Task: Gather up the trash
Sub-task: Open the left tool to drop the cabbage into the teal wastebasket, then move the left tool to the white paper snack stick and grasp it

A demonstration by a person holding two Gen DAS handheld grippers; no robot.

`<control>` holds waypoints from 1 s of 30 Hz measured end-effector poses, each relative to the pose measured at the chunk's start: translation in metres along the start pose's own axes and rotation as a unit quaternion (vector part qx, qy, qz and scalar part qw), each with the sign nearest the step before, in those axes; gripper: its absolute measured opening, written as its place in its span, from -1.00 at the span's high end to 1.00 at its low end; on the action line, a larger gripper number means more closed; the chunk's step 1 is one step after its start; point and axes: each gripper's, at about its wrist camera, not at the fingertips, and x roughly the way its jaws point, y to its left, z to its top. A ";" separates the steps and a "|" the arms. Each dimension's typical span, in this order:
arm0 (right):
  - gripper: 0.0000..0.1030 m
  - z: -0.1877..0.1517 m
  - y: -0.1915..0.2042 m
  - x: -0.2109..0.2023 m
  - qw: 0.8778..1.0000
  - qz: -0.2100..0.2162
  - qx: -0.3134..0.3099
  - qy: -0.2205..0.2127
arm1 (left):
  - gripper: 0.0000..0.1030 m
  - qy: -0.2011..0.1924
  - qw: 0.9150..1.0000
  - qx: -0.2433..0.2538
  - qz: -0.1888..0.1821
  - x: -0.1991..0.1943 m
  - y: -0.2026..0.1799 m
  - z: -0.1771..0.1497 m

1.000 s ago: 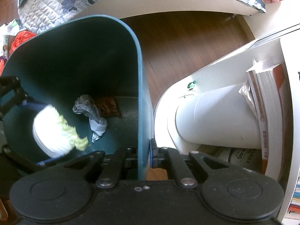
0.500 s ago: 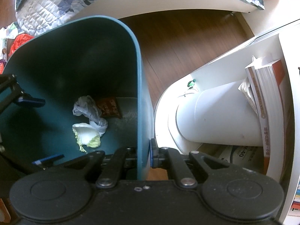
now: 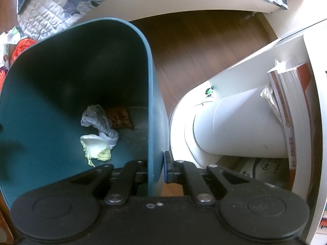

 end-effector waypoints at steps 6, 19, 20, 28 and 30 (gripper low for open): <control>0.89 -0.002 -0.006 0.001 1.000 0.004 0.010 0.005 | -0.62 0.026 0.995 -0.074 0.056 0.016 0.055 -0.031; 0.89 0.001 -0.005 0.008 0.999 0.000 0.032 0.021 | -0.62 0.167 0.978 -0.089 0.085 0.168 0.083 -0.092; 0.89 0.001 -0.005 0.008 0.999 0.000 0.033 0.021 | -0.62 0.171 0.977 -0.086 0.090 0.176 0.084 -0.092; 0.88 -0.002 -0.005 0.008 0.999 0.000 0.044 0.031 | -0.60 0.180 0.970 -0.125 0.107 0.215 0.096 -0.094; 0.88 -0.002 -0.006 0.007 0.998 -0.001 0.047 0.033 | -0.59 0.175 0.971 -0.115 0.110 0.218 0.093 -0.095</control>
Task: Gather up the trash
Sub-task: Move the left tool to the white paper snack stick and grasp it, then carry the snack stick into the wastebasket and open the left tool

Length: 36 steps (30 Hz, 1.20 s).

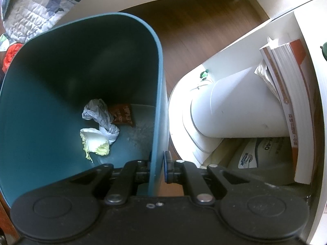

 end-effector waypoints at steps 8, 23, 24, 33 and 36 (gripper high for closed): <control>0.89 0.001 0.000 0.001 1.000 -0.002 0.004 0.003 | -0.20 -0.018 1.000 0.001 -0.004 0.000 -0.006 0.002; 0.91 -0.001 0.003 -0.002 1.000 -0.008 -0.007 -0.014 | 0.61 -0.036 0.999 -0.024 -0.033 -0.047 0.002 0.001; 0.91 -0.001 0.003 -0.002 1.000 -0.008 -0.007 -0.015 | 0.61 -0.042 0.998 -0.024 -0.038 -0.056 0.003 0.000; 0.91 0.003 0.003 -0.001 1.000 -0.008 -0.008 -0.025 | 0.61 -0.101 0.991 -0.026 -0.080 -0.162 0.006 -0.004; 0.92 0.003 0.002 0.000 1.000 -0.009 -0.004 -0.026 | 0.60 -0.129 0.987 -0.019 -0.095 -0.200 0.002 -0.006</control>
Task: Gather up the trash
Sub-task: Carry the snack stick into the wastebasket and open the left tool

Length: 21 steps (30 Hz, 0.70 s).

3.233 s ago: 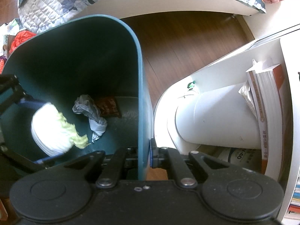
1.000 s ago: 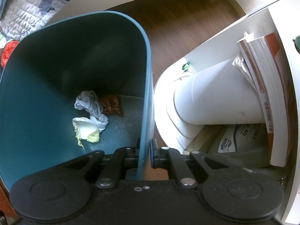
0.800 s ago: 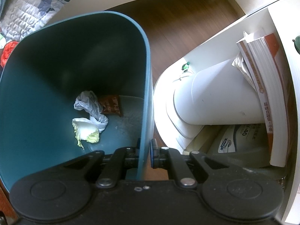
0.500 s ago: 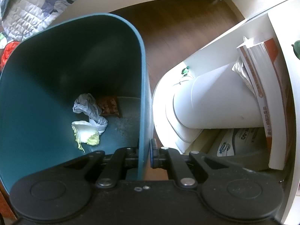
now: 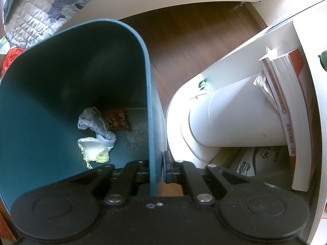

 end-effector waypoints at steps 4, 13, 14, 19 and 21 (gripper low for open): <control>0.92 -0.001 0.001 0.000 1.000 0.000 -0.004 -0.001 | 0.60 -0.039 0.998 0.033 -0.024 -0.046 -0.024 0.010; 0.93 -0.003 0.002 0.000 1.000 -0.004 -0.008 -0.004 | 0.60 -0.046 0.992 0.099 -0.069 -0.049 -0.102 0.036; 0.93 -0.004 0.003 0.000 1.000 -0.004 -0.010 -0.004 | 0.60 -0.042 0.991 0.104 -0.069 -0.044 -0.111 0.039; 0.92 -0.006 0.001 0.000 1.000 0.002 -0.015 -0.006 | 0.60 -0.020 0.990 0.119 -0.068 -0.012 -0.160 0.052; 0.90 -0.007 -0.001 0.000 1.000 0.008 -0.017 -0.007 | 0.60 -0.009 0.991 0.117 -0.067 0.001 -0.174 0.056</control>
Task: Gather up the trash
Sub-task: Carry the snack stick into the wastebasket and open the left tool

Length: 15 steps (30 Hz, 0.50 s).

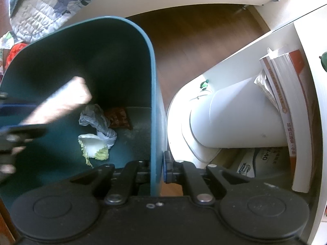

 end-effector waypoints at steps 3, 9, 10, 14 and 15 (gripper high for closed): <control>0.84 -0.003 -0.002 -0.003 1.000 0.016 0.003 0.000 | 0.60 0.019 1.000 -0.017 -0.003 0.021 -0.007 0.009; 0.78 -0.007 0.000 -0.008 0.999 0.038 -0.014 -0.009 | 0.60 0.055 0.998 -0.043 0.011 0.062 -0.016 0.018; 0.78 -0.006 -0.001 -0.007 0.999 0.040 -0.014 -0.010 | 0.60 0.059 0.997 -0.042 0.012 0.066 -0.018 0.018; 0.80 -0.008 -0.006 -0.004 0.999 0.044 -0.013 -0.014 | 0.60 0.074 0.996 -0.044 0.011 0.080 -0.023 0.016; 0.80 -0.009 -0.008 -0.004 0.999 0.046 -0.013 -0.014 | 0.60 0.079 0.996 -0.045 0.013 0.083 -0.024 0.015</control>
